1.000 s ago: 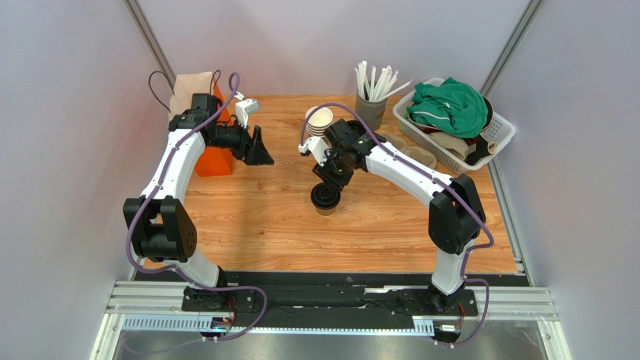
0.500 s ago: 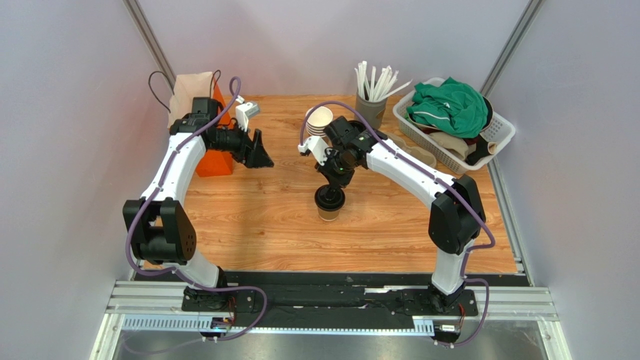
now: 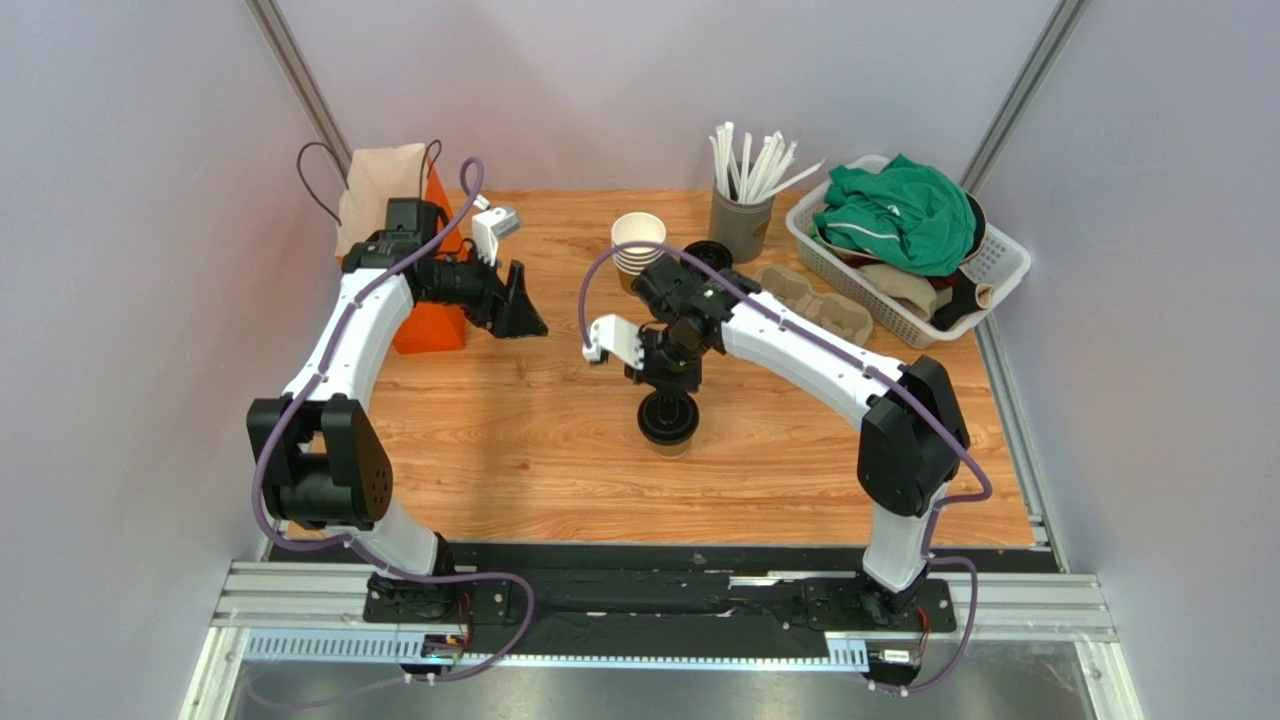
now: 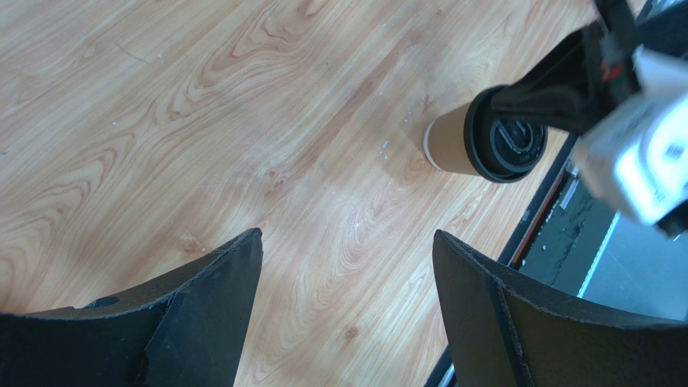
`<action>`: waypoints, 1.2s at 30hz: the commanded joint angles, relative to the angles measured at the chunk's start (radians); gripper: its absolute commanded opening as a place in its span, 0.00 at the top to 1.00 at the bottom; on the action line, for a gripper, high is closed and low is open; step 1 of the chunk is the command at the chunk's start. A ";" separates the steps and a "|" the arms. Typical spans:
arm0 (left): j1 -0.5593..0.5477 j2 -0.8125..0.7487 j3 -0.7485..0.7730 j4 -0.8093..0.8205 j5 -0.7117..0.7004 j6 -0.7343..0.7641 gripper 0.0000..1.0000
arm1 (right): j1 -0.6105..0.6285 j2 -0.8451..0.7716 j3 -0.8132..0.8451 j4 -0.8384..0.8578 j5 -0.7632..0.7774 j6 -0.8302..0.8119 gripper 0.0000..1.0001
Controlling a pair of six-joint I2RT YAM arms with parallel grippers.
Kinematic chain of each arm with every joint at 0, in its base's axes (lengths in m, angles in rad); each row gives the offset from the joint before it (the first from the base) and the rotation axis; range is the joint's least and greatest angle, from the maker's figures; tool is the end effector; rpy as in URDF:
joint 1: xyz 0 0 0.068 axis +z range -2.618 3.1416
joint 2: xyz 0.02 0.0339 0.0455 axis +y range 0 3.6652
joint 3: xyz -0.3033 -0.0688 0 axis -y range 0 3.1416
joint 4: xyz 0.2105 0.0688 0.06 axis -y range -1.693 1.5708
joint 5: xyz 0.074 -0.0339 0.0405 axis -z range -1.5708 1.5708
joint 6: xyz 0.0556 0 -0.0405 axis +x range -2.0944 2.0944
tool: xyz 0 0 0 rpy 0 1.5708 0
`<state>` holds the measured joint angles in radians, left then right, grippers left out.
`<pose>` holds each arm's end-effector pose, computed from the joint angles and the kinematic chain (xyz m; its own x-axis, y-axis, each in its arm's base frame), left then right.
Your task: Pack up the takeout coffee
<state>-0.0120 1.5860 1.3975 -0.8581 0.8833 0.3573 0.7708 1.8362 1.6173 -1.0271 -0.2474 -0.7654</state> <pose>0.2968 -0.0465 0.3416 -0.6731 0.2300 -0.7029 0.6723 0.5865 -0.4518 0.2480 0.2598 0.2978 0.0166 -0.9203 -0.3909 -0.9985 0.0048 -0.0537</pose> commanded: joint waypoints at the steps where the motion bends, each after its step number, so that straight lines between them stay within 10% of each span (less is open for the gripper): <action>1: 0.006 -0.026 -0.003 0.037 0.011 -0.004 0.14 | 0.041 -0.087 -0.099 0.084 0.019 -0.202 1.00; 36: 0.006 0.022 -0.029 0.064 -0.007 -0.015 0.14 | 0.005 0.101 0.196 -0.427 -0.317 -1.167 1.00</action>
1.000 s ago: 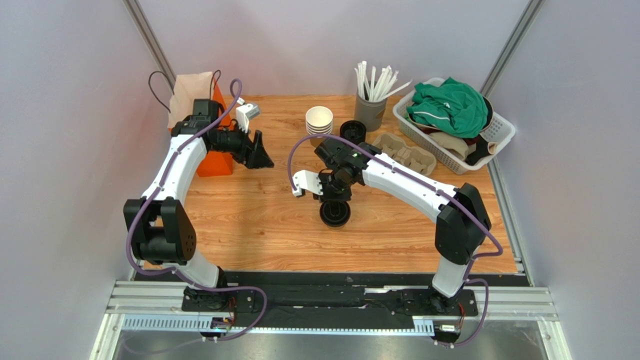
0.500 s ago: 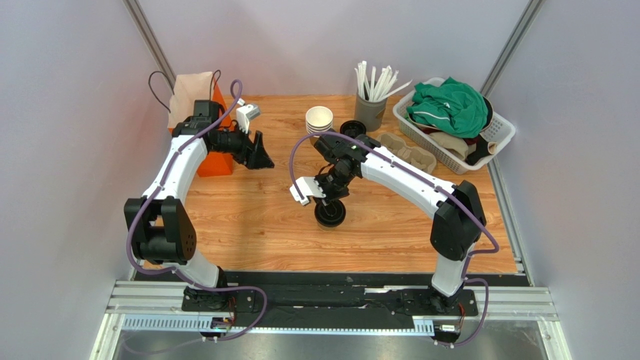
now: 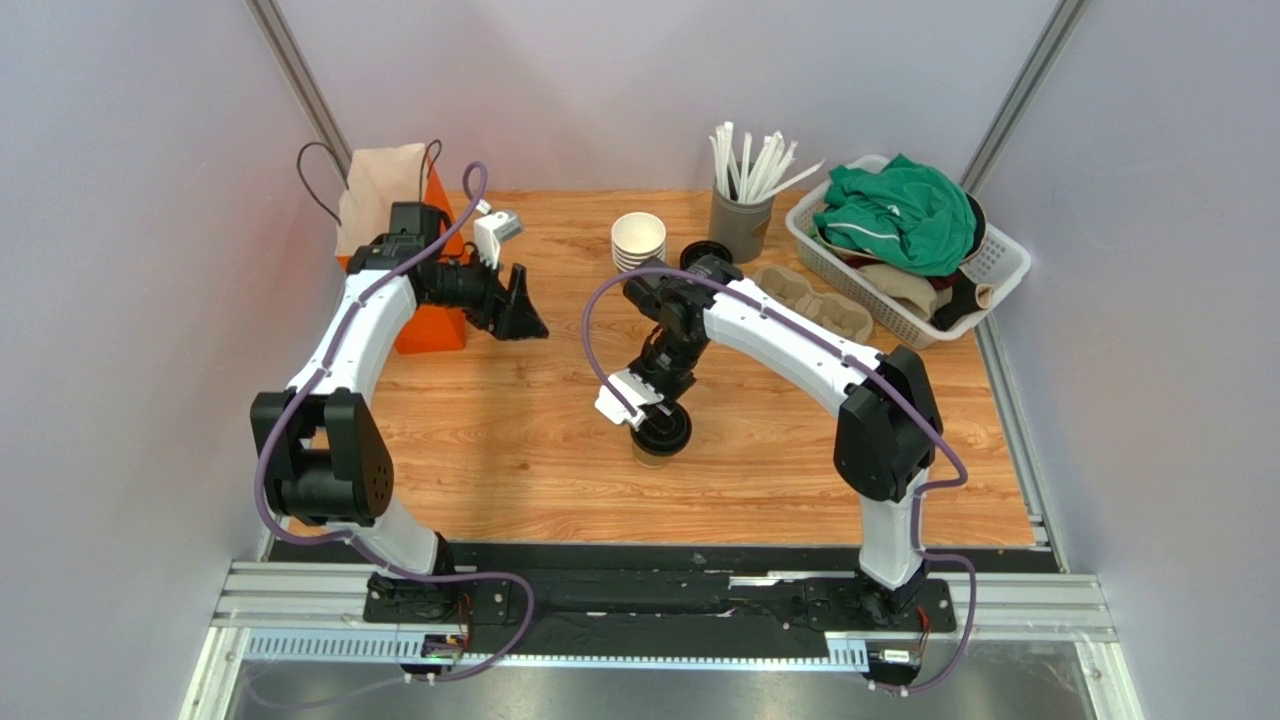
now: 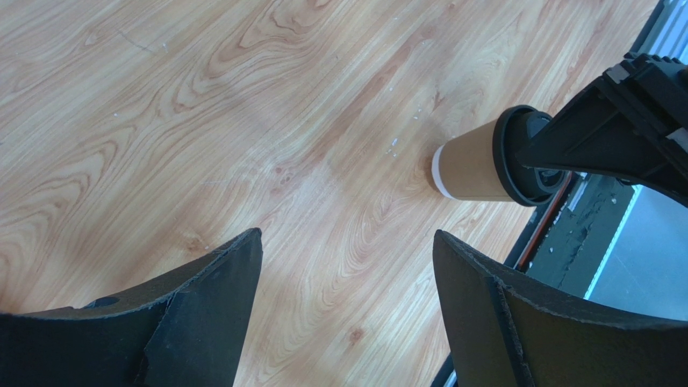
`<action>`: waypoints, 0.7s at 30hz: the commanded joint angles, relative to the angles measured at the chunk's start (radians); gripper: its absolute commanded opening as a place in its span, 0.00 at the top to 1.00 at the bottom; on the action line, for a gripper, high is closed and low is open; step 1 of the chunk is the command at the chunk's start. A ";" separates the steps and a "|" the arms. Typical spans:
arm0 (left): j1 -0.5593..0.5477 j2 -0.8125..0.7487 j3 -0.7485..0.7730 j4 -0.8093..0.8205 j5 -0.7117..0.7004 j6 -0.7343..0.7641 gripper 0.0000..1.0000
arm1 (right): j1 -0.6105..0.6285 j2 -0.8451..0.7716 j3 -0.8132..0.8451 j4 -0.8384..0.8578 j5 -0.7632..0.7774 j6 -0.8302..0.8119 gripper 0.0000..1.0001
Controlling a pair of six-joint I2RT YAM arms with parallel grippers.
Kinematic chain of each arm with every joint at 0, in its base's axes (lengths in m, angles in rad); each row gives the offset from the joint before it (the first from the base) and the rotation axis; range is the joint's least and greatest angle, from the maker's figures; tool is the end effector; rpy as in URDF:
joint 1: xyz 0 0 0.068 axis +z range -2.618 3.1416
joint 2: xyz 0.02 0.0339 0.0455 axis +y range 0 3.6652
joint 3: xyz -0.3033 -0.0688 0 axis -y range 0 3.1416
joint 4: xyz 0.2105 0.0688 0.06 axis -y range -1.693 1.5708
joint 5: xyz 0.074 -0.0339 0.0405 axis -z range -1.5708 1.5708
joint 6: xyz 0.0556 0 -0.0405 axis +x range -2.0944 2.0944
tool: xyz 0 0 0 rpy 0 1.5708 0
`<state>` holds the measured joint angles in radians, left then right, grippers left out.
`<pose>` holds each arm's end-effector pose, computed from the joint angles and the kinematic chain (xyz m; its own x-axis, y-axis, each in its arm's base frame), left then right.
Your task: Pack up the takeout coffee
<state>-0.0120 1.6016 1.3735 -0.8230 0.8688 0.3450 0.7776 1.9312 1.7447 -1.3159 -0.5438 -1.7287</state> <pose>0.3020 -0.0461 0.3321 -0.6859 0.2266 -0.6915 0.6576 0.5998 -0.4557 0.2315 0.2683 0.2959 0.7296 -0.4677 -0.4990 -0.6037 -0.7832 -0.1487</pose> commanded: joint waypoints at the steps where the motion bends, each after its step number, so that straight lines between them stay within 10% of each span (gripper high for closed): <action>1: 0.006 0.008 -0.007 0.030 0.007 -0.003 0.14 | -0.001 0.011 0.088 -0.152 -0.021 -0.227 1.00; 21: 0.006 0.034 -0.011 0.036 0.013 0.000 0.14 | 0.005 0.083 0.128 -0.350 0.148 -0.410 0.98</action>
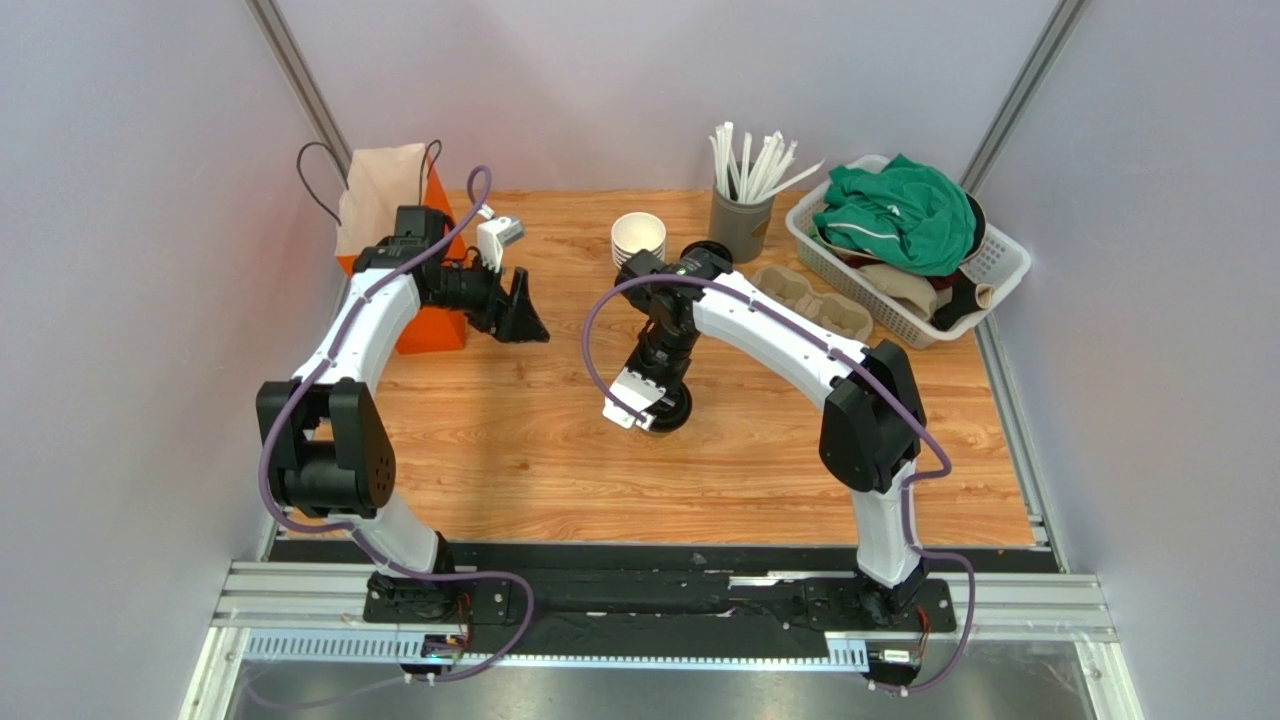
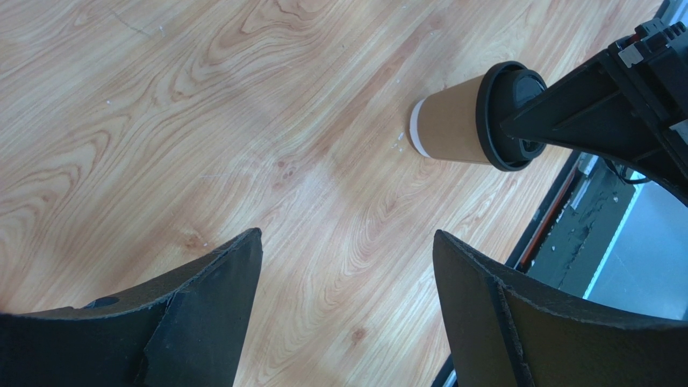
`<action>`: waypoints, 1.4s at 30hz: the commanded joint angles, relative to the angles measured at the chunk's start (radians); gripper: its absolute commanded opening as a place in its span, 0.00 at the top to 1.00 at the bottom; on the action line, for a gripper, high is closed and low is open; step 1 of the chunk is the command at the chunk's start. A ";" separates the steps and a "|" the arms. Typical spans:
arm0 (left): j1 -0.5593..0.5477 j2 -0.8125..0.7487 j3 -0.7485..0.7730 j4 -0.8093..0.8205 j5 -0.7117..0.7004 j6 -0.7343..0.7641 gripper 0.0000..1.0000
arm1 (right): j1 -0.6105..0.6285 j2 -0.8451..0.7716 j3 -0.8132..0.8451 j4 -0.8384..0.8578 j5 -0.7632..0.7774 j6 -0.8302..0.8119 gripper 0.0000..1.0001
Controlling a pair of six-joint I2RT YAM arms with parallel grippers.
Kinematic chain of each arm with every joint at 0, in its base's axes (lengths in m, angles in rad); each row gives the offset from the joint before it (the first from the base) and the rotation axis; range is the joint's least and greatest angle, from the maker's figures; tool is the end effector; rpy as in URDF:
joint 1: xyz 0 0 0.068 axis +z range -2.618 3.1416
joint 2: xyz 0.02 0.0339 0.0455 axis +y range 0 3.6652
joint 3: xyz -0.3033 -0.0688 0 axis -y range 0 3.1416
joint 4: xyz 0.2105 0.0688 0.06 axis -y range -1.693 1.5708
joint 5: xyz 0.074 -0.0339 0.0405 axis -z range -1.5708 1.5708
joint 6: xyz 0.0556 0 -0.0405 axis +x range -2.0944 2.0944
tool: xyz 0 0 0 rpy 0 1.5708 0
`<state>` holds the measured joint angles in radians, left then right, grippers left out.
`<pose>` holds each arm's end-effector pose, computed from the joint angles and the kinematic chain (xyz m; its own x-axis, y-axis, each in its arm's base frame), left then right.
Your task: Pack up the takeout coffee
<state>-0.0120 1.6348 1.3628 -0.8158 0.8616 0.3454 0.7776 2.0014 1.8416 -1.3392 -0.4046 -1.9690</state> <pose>0.3089 -0.0459 0.3198 -0.7113 0.2290 -0.6645 0.6388 0.6051 -0.4751 0.2504 0.2772 0.2901 0.8886 -0.3142 -0.3341 -0.3973 -0.8913 -0.2184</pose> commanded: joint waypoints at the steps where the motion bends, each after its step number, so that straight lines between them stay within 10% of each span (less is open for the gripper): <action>1: 0.007 0.000 -0.002 0.029 0.020 0.000 0.14 | 0.006 0.019 0.037 -0.327 0.009 -0.154 0.97; 4: 0.006 -0.001 -0.002 0.029 0.020 -0.002 0.14 | 0.006 0.031 0.067 -0.327 -0.016 -0.097 0.82; 9: 0.006 -0.003 -0.005 0.030 0.024 0.000 0.14 | 0.003 0.028 0.106 -0.319 -0.083 -0.062 0.28; 19: 0.006 -0.001 -0.007 0.032 0.030 0.000 0.14 | -0.020 -0.022 0.248 -0.158 -0.266 0.350 0.29; 23: 0.006 0.002 -0.007 0.032 0.037 0.000 0.14 | -0.020 -0.084 0.188 0.059 -0.263 0.964 0.32; 31: 0.006 0.008 -0.007 0.033 0.047 -0.008 0.14 | -0.029 -0.141 -0.051 0.375 -0.037 1.677 0.44; 42: 0.006 -0.006 -0.010 0.037 0.040 -0.011 0.14 | -0.032 -0.177 -0.197 0.512 0.118 1.889 0.44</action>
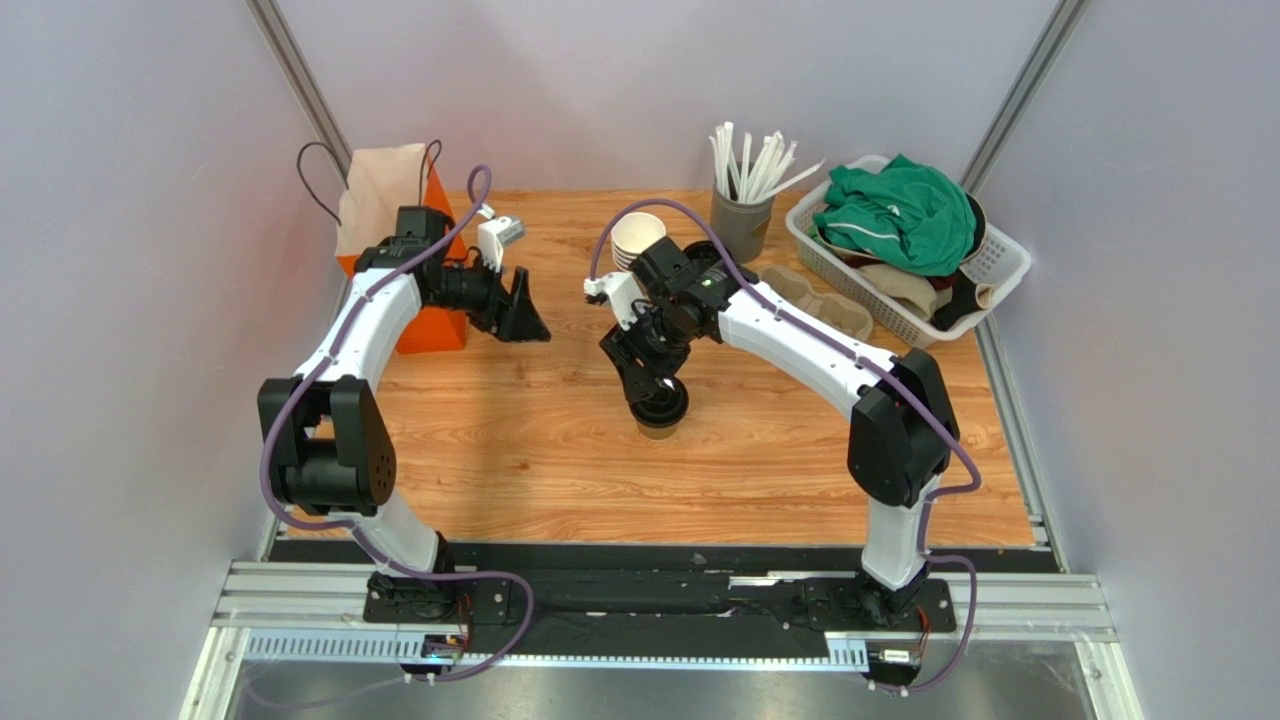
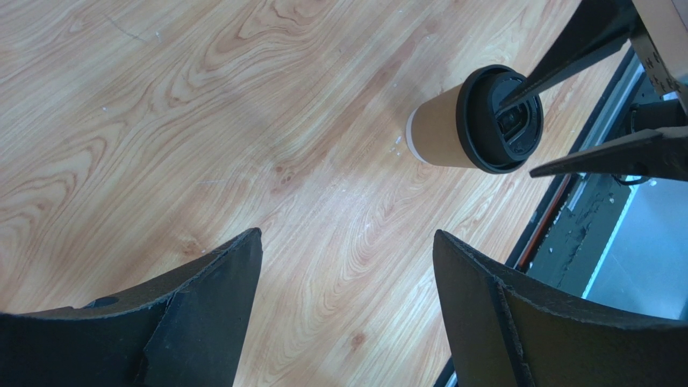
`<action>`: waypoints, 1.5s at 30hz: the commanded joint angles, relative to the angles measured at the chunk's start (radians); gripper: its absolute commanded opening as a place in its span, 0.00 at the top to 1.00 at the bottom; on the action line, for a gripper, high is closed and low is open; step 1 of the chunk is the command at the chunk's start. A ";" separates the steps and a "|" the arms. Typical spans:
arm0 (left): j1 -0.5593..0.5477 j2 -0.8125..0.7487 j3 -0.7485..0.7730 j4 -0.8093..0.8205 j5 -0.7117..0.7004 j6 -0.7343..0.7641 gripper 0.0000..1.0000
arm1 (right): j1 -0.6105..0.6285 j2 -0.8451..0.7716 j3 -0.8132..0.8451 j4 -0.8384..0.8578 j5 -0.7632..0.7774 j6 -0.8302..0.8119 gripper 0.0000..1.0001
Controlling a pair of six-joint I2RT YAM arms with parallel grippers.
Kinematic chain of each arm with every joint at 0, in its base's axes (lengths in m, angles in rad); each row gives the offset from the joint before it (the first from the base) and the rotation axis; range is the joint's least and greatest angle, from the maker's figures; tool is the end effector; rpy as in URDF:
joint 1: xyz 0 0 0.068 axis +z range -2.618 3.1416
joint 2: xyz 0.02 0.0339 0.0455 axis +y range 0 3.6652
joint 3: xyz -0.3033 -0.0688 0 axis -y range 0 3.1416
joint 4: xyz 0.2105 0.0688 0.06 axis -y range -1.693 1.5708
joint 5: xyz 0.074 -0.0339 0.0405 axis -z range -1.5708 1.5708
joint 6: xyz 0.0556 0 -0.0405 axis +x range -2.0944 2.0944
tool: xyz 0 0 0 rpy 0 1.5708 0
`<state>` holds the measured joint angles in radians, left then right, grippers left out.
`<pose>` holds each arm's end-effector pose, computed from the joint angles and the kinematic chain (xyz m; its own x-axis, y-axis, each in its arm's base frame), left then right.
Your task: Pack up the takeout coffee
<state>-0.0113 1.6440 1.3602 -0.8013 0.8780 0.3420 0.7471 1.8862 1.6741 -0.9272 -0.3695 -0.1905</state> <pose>0.3117 -0.0463 0.3178 -0.7102 0.2222 -0.6680 0.6417 0.5945 -0.4845 0.2689 0.2764 0.3019 -0.5134 -0.7162 -0.4728 -0.8572 0.4541 0.2429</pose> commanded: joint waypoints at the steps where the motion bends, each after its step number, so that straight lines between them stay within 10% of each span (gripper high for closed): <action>1: 0.005 -0.013 -0.009 0.021 0.027 -0.008 0.14 | -0.002 -0.061 -0.033 0.102 0.083 0.124 0.44; 45: 0.005 0.007 -0.012 0.024 0.032 -0.005 0.14 | 0.103 -0.073 -0.108 0.146 0.257 0.280 0.57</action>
<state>-0.0113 1.6444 1.3491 -0.7944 0.8806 0.3420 0.8440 1.8111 1.5631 -0.8104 -0.1055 0.0669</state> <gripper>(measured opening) 0.862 0.439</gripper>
